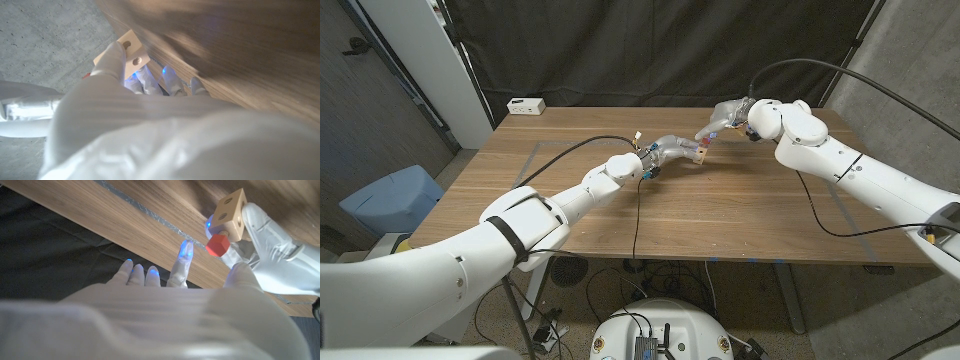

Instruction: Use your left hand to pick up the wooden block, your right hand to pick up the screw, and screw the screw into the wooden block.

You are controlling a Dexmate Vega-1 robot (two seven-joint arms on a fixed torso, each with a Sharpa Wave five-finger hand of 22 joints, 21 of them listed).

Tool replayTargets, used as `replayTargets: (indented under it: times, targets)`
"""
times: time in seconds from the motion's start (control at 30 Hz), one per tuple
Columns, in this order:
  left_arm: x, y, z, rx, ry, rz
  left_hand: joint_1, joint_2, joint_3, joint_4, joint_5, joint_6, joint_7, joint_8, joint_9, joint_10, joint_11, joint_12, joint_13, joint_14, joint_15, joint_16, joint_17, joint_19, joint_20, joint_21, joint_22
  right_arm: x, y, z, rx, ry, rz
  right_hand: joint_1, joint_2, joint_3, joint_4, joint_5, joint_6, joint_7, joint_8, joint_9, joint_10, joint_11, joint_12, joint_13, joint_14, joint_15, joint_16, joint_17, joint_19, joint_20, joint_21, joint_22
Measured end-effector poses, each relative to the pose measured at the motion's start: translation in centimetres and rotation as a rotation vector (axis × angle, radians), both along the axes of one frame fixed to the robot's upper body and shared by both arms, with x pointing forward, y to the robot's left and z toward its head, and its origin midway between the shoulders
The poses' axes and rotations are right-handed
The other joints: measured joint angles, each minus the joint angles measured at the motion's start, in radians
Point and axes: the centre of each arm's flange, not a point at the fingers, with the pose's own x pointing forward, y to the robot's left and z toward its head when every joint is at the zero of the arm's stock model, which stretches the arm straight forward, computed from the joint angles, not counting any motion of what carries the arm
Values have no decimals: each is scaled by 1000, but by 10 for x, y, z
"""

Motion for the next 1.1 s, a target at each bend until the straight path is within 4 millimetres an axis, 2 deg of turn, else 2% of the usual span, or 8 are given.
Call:
replayTargets:
  times: [0.13, 0.33, 0.4, 0.7, 0.93, 1.1]
  targets:
    - [0, 0, 0, 1, 1, 0, 0, 0, 0, 0, 0, 0, 0, 0, -1, 0, 0, 0, 0, 0, 0, 0, 0, 0, 0, 0, 0, -2, -1, 2, 2, 23, 17, 20, 20, 18, -18, -4, -77, 17, -39, -13, -47, 13, 0, 2, -39, 4, -5, -2, -23, 6, 0, 0]
    - [-1, 0, -1, 2, 0, -1, 0, 0, 0, 0, 0, -2, -1, 0, -2, -1, 0, 0, 1, -4, 4, 0, 0, 0, 0, 0, 0, -6, -4, 6, 7, 62, 45, 52, 51, 51, -51, -4, -166, 27, -92, -29, -110, 26, 0, 5, -93, 7, -6, -2, -49, 11, 0, 0]
    - [-1, 0, -1, 3, -1, -2, 0, 0, 0, 0, 0, -2, -1, 0, -2, -2, 1, -1, 1, -4, 4, 0, 0, 0, 0, 0, 0, -7, -5, 7, 8, 76, 56, 66, 49, 58, -58, -4, -183, 27, -102, -33, -125, 28, 0, 5, -105, 9, -6, -2, -58, 9, 0, 0]
    - [-1, 0, -1, 4, -2, -2, 0, 0, 0, 0, 0, -3, -1, -1, -2, -2, 1, -1, 1, -4, 4, 0, 0, 0, 0, 0, 0, -9, -5, 9, 9, 121, 92, 125, 65, 88, -88, -4, -217, -5, -125, -43, -171, 24, 0, 4, -137, 6, -9, -2, -71, 11, 0, -2]
    - [-1, -1, -1, 4, -2, -1, 0, 0, 0, 0, -3, -6, -1, -1, -1, -4, 0, -3, 1, -4, 4, 0, 0, 0, 0, 0, 0, -10, -7, 11, 11, 138, 107, 181, 77, 117, -100, -4, -202, -51, -133, -50, -185, 10, 8, 4, -137, 6, -6, -2, -70, 10, 2, -2]
    - [0, -1, -2, 4, 1, 2, 0, 0, 0, 0, -3, -7, -2, -1, -1, -2, -2, -4, 1, -4, 4, 0, 0, 0, 0, 0, 0, -9, -8, 12, 12, 140, 111, 233, 69, 135, -104, 0, -177, -87, -133, -56, -185, -12, 16, 4, -132, 2, -1, -4, -54, 5, 5, -2]
